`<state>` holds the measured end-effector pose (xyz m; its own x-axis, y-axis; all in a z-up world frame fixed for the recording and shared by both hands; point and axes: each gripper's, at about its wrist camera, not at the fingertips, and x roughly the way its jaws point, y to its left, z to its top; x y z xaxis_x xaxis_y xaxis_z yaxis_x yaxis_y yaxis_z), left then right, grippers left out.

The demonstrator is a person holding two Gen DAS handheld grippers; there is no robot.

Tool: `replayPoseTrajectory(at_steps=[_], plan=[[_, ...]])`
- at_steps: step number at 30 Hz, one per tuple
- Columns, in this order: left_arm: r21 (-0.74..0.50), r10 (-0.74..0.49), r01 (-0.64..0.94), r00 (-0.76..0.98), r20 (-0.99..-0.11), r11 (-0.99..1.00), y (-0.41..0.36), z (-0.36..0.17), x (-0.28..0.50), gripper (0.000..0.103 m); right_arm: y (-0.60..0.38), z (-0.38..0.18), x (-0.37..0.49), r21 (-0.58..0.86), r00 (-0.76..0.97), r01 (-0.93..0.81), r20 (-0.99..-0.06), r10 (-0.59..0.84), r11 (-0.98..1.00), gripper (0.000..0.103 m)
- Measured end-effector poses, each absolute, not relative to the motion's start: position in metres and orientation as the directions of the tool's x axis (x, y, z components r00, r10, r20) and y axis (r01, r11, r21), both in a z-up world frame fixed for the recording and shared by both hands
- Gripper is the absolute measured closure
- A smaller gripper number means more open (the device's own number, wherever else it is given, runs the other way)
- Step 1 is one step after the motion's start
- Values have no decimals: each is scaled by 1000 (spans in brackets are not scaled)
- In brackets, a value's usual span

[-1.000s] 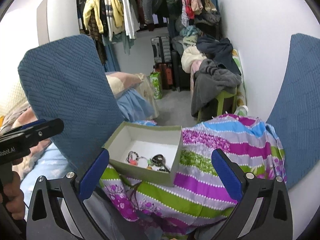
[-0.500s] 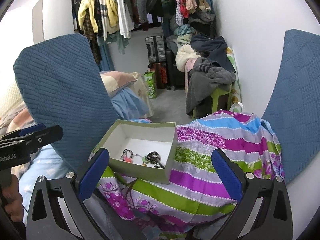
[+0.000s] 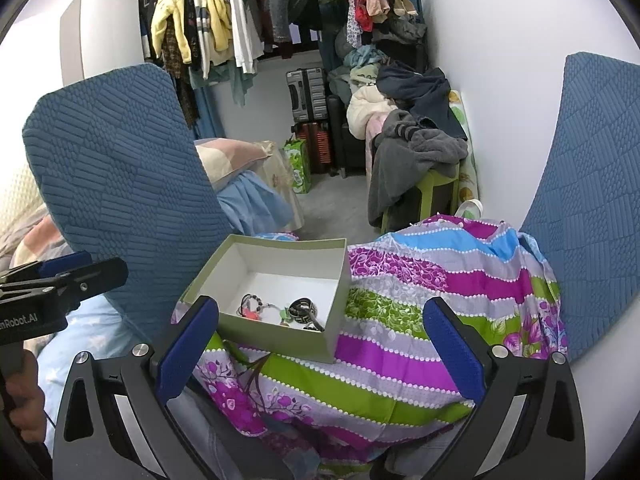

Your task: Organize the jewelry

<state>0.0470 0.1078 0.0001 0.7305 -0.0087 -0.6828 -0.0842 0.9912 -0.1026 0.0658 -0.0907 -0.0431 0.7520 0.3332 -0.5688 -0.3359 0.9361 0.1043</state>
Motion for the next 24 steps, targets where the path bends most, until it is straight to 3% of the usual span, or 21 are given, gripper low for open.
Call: replayPoseTrajectory(at_steps=[24], plan=[[-100,-7,-85,728,-685,991,108,-3,45,20,-96,-46,67,87,757,-330,-570,319,940,0]])
